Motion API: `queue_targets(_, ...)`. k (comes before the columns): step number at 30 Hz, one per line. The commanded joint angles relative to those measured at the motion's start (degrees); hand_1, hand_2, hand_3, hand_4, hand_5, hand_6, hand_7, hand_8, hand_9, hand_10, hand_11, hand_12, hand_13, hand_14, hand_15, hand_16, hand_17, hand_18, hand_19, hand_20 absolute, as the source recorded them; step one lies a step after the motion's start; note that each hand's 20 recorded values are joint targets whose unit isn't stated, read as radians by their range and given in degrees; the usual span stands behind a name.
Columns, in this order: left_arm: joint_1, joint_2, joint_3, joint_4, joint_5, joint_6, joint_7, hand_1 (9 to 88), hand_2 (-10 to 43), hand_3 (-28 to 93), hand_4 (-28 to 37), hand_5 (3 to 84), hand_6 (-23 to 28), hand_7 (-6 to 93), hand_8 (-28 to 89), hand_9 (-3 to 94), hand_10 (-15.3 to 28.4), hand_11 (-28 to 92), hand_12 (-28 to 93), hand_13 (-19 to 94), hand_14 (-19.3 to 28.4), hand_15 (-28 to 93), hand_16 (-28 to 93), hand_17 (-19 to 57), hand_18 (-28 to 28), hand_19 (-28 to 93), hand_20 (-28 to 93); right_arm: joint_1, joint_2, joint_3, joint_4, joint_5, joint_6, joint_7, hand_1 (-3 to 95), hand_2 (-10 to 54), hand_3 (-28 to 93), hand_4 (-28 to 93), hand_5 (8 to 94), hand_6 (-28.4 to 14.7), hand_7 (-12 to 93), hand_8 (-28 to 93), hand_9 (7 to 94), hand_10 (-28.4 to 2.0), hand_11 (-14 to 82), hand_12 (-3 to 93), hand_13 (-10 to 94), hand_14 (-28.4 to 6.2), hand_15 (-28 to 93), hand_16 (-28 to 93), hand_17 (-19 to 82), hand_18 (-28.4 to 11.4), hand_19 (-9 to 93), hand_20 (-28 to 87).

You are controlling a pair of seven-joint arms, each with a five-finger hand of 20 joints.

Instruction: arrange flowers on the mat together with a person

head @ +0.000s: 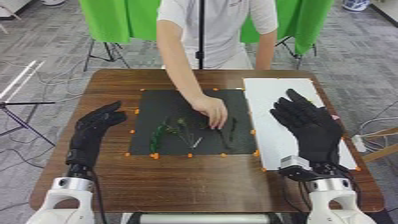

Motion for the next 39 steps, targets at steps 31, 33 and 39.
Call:
queue_targets(31,1.55,-1.31,-0.84,-0.62,0.54,0.12,-0.88,28.5,-1.8,64,-18.2,47.5,5.6,13.8,-5,46.7,13.9,21,15,36,19.0,25,3,0.5,16.2,16,19,0.44,0.57,-2.41,-0.63,-0.93,5.24,2.53,7.0,3.7,77,-17,48.2,-1.0,9,-6,44.7,-14.7,5.5,13.8,36,-12.8,12,16,21,-15.6,13,32)
queue_targets(33,1.79,-1.41,-0.87,-0.74,0.54,0.10,-1.10,28.5,-1.9,64,-18.2,47.5,5.6,13.7,-5,46.7,14.0,21,15,36,19.0,25,3,0.5,16.2,16,19,0.37,0.62,-2.36,-0.71,-1.13,5.38,2.80,7.1,3.9,77,-17,48.5,-1.1,9,-7,44.1,-14.8,5.4,14.1,35,-12.8,12,16,21,-15.6,13,32)
queue_targets(39,2.62,-1.62,-1.83,-1.29,0.30,0.95,-1.30,28.6,-2.0,64,-18.2,47.5,5.7,13.7,-5,46.8,14.0,21,15,36,18.9,25,3,0.5,16.2,16,19,3.38,4.37,-6.09,-1.28,-4.12,12.81,4.63,7.9,4.3,77,-17,48.9,-1.2,10,-7,43.6,-14.8,5.3,14.7,35,-12.7,12,16,20,-15.7,14,33)
